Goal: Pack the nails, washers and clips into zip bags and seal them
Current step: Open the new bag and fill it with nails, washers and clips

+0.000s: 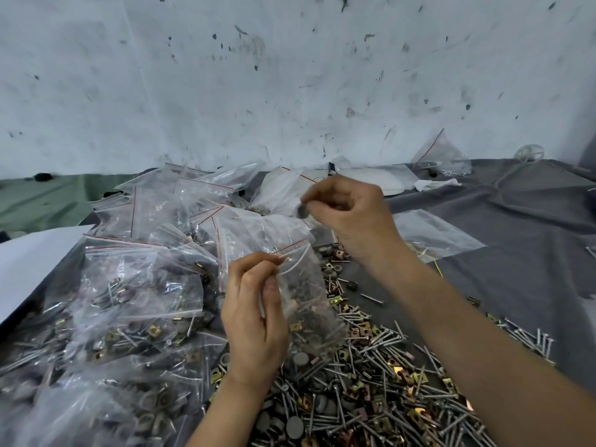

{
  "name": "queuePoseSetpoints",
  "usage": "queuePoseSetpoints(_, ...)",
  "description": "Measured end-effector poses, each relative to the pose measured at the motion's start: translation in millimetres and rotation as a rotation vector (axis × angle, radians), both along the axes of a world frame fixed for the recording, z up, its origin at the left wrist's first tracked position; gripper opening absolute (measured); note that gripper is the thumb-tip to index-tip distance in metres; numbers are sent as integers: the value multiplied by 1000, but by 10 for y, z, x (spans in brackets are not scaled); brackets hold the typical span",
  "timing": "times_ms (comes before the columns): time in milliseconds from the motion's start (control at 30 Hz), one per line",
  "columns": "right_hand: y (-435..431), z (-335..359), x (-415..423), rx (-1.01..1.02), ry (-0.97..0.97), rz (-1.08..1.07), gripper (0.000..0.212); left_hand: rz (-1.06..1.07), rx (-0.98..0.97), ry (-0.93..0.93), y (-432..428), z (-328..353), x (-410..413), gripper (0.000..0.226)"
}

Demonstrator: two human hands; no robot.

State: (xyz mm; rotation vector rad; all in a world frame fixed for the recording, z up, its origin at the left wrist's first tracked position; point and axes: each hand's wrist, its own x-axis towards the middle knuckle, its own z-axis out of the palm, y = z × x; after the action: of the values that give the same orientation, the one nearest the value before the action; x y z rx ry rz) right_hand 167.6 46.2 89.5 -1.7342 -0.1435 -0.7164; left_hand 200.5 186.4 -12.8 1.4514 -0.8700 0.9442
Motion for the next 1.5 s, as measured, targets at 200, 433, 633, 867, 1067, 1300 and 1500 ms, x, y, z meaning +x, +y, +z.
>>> queuePoseSetpoints(200, 147, 114, -187, -562, 199, 30, 14, 10, 2, 4, 6, 5, 7, 21)
queuePoseSetpoints(433, 1, 65, -136, -188, 184, -5, 12, 8, -38, 42, 18, 14, 18, 16)
queuePoseSetpoints(633, -276, -495, 41, -418, 554, -173, 11, 4, -56, 50, 25, 7, 23, 16)
queuePoseSetpoints(867, -352, -1014, 187, -487, 694, -264, 22, -9, -64, 66, 19, 29, 4, 17)
queuePoseSetpoints(1067, -270, -989, 344, -618, 753, -328, 11, -1, -49, 64, 17, 17, 4, 17)
queuePoseSetpoints(1300, -231, -737, 223, -127, 527, -206, 2, 13, -30, 59, 17, 1, 19, 16)
queuePoseSetpoints(1500, 19, -59, -12, 22, 142, 89, 17, 16, -31, 64, 23, -4, 23, 16)
